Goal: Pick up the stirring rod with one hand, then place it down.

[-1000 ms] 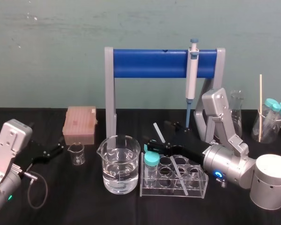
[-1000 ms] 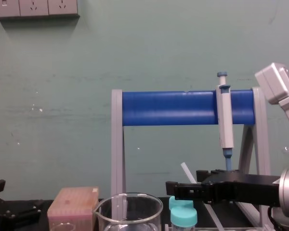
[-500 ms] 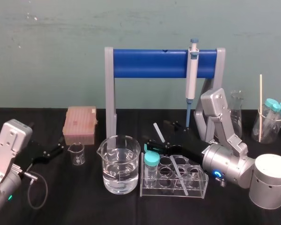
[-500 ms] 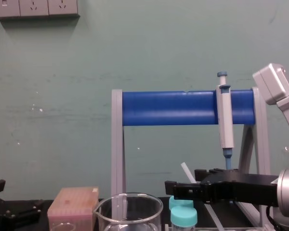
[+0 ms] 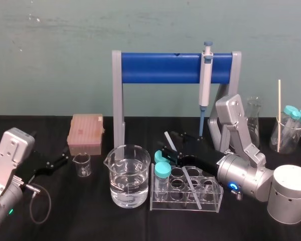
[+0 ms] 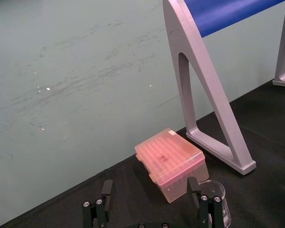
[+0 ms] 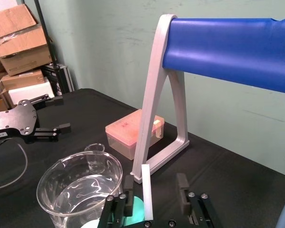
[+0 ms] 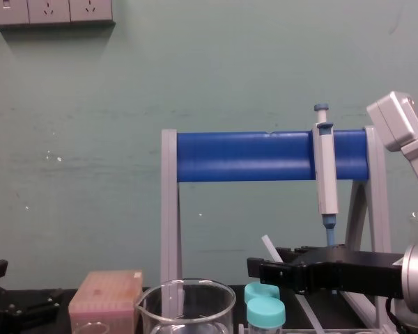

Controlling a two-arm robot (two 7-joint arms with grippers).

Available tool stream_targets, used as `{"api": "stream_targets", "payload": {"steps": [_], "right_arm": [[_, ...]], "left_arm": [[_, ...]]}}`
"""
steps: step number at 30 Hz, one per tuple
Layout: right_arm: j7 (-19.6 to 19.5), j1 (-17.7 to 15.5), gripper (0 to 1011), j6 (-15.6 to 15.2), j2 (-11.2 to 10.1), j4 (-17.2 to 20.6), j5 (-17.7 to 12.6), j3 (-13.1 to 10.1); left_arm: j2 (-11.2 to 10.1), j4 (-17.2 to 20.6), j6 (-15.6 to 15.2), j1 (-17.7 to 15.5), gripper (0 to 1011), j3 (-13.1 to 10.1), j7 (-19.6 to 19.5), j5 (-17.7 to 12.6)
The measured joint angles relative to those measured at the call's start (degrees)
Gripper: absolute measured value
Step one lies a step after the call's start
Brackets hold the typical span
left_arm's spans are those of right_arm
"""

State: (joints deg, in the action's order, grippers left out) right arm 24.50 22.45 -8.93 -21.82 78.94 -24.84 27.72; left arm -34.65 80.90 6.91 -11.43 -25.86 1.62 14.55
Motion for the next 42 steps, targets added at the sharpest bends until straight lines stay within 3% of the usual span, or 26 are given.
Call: {"api": "stream_targets", "payload": {"steps": [15, 24, 27, 36, 42], "right_arm": [[-0.01, -0.02, 112, -0.07, 0.0, 0.02, -0.11, 0.0], [0.26, -0.87, 70, 1.8, 0.28, 0.39, -0.26, -0.9], [0.37, -1.64, 70, 4.05, 0.51, 0.71, -0.29, -1.62], [3.31, -6.5, 70, 18.34, 0.31, 2.46, 0.04, -4.62], [4.34, -9.18, 70, 22.79, 0.46, 4.32, -1.02, -6.79]], "left_arm": [[0.0, 0.0, 0.0, 0.0, 1000, 0.0, 0.0, 0.0], [0.0, 0.0, 0.0, 0.0, 1000, 0.0, 0.0, 0.0], [0.0, 0.0, 0.0, 0.0, 1000, 0.0, 0.0, 0.0], [0.0, 0.0, 0.0, 0.0, 1000, 0.0, 0.0, 0.0], [0.0, 0.0, 0.0, 0.0, 1000, 0.0, 0.0, 0.0]]}}
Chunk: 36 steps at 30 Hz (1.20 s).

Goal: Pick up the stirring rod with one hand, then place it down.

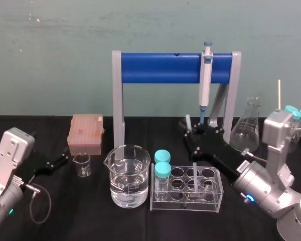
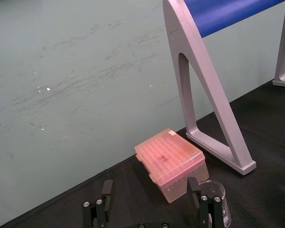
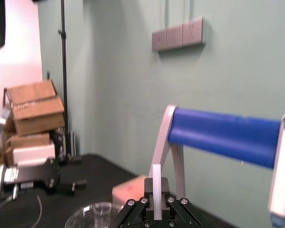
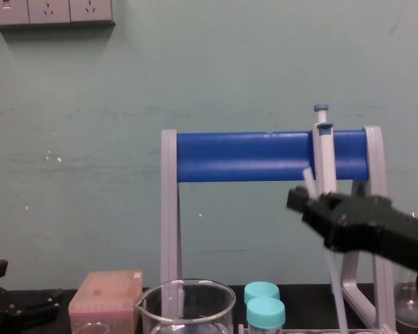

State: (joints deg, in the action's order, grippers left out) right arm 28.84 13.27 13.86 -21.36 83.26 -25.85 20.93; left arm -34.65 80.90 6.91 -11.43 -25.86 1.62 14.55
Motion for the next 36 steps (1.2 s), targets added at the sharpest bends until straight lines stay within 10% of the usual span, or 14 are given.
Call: {"api": "stream_targets", "payload": {"steps": [15, 36], "right_arm": [[0.41, 2.12, 70, 3.52, 1.82, 7.17, -6.5, -7.81], [0.68, 2.16, 70, 0.9, -0.14, 8.74, -7.19, -8.28]], "left_arm": [[0.0, 0.0, 0.0, 0.0, 1000, 0.0, 0.0, 0.0], [0.0, 0.0, 0.0, 0.0, 1000, 0.0, 0.0, 0.0]]}}
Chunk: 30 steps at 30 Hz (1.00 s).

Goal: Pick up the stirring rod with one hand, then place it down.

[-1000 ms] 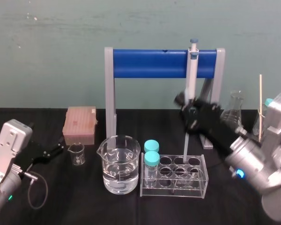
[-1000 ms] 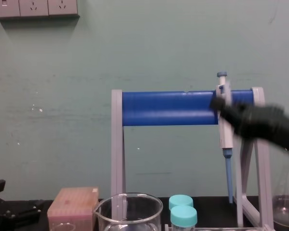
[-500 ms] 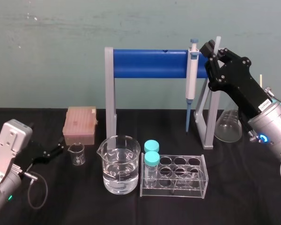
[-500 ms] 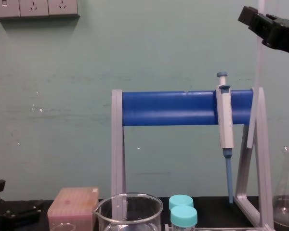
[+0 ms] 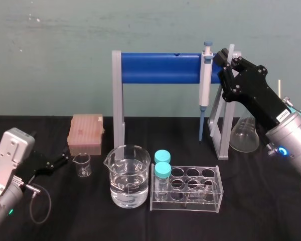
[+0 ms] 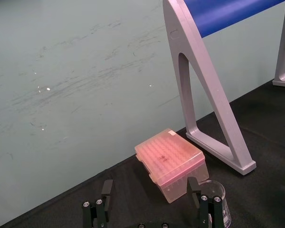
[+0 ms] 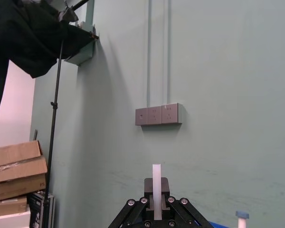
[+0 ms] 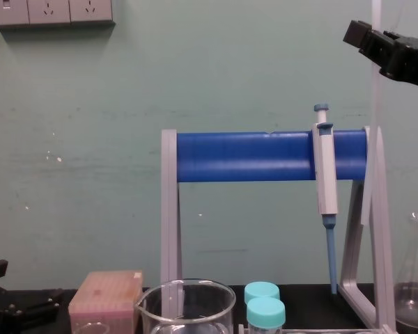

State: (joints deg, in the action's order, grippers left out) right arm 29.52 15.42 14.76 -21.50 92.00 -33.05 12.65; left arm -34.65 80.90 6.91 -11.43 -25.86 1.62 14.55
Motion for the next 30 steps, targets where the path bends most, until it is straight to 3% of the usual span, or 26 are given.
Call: {"api": "stream_targets", "payload": {"steps": [30], "right_arm": [[0.06, 0.14, 70, -0.07, -0.04, -0.97, -0.27, 0.62]], "left_arm": [[0.0, 0.0, 0.0, 0.0, 1000, 0.0, 0.0, 0.0]]}}
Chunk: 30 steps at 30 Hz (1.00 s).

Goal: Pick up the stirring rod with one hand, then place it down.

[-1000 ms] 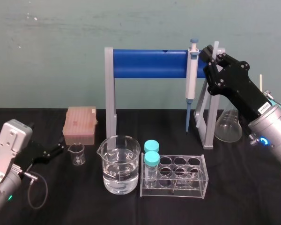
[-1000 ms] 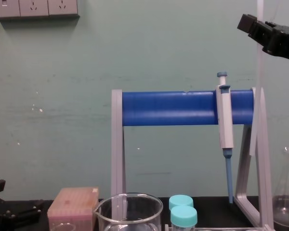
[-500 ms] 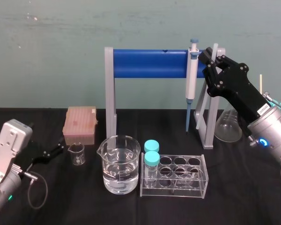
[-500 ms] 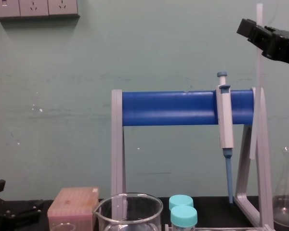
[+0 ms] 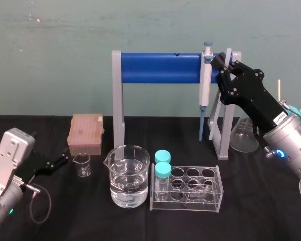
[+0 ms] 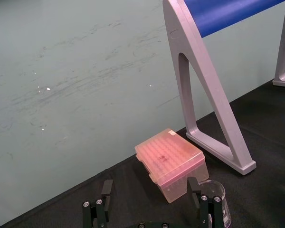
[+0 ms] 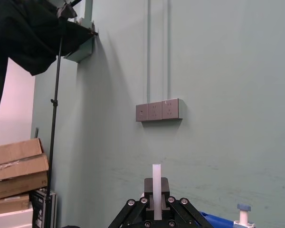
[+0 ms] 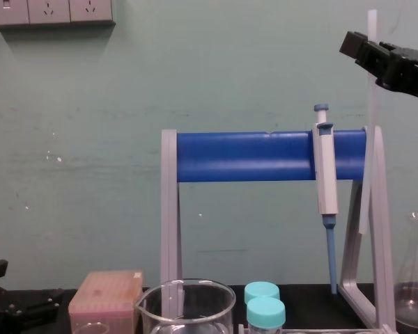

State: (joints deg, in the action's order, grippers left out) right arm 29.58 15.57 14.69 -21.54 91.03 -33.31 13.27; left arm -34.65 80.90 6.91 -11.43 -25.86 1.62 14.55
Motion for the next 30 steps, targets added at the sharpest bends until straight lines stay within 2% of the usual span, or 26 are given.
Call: {"api": "stream_targets", "payload": {"steps": [30], "right_arm": [[1.92, 0.33, 70, -0.33, -1.16, -0.85, -0.33, 1.22]], "left_arm": [[0.0, 0.0, 0.0, 0.0, 1000, 0.0, 0.0, 0.0]]}}
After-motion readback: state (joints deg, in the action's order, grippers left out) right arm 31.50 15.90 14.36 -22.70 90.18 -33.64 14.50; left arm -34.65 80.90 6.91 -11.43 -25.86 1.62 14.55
